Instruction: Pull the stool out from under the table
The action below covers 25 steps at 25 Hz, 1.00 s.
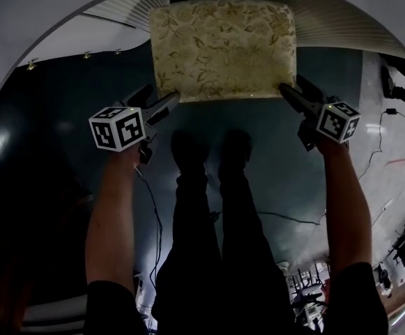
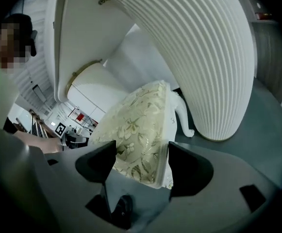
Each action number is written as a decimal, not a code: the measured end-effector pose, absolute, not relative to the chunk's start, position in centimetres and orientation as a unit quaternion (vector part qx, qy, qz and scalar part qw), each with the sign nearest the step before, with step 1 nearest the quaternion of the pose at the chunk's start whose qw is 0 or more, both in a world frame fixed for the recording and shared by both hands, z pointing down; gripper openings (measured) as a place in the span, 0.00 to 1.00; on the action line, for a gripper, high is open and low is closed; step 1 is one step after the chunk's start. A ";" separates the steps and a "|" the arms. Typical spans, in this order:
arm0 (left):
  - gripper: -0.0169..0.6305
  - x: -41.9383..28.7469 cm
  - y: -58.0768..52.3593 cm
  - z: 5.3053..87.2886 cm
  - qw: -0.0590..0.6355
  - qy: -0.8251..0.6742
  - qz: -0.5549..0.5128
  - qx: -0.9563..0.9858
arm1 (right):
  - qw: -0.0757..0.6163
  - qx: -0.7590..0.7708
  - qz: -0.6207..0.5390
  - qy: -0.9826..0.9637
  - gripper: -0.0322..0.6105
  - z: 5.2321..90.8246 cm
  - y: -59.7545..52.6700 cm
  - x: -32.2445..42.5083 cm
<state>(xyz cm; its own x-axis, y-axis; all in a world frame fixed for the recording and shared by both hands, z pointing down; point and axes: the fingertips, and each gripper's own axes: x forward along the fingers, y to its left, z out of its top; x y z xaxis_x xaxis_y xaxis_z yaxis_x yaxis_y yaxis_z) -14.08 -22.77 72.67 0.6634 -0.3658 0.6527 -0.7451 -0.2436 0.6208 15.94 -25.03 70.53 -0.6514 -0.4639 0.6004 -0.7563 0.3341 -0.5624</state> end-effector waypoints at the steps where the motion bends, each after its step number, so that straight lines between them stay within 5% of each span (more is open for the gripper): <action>1: 0.63 -14.0 -23.0 73.0 0.496 -0.363 0.197 0.764 | 0.171 0.380 0.438 -0.797 0.49 70.9 -25.2 15.9; 10: 0.64 -12.0 -22.9 73.6 0.540 -0.349 0.153 0.751 | 0.115 0.351 0.505 -0.780 0.50 72.1 -25.0 15.8; 25: 0.64 -12.1 -22.3 73.2 0.567 -0.371 0.218 0.703 | 0.184 0.304 0.533 -0.768 0.50 71.8 -25.9 15.5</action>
